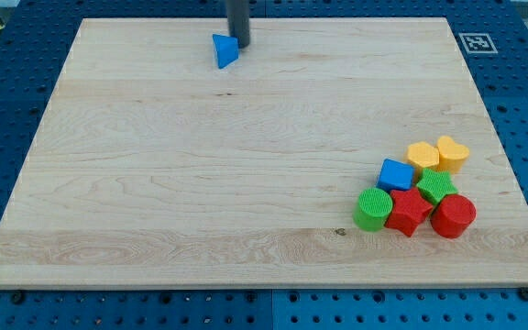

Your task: Slide blue triangle to the top left

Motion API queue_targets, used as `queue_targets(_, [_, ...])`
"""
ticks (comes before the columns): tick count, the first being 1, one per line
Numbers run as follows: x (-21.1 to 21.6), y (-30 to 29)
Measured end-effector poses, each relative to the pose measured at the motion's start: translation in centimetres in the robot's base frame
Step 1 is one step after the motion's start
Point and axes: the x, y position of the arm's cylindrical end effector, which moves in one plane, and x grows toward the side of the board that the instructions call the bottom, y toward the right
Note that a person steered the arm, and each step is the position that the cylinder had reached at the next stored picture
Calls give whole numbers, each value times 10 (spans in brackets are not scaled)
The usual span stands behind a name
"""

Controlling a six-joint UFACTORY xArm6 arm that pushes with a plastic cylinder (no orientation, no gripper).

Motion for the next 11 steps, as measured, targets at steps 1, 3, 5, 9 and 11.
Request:
queue_targets(1, [14,30])
queue_targets(3, [44,-20])
queue_targets(5, [13,-51])
queue_targets(9, [-25,-69])
queue_targets(11, [-54,-69])
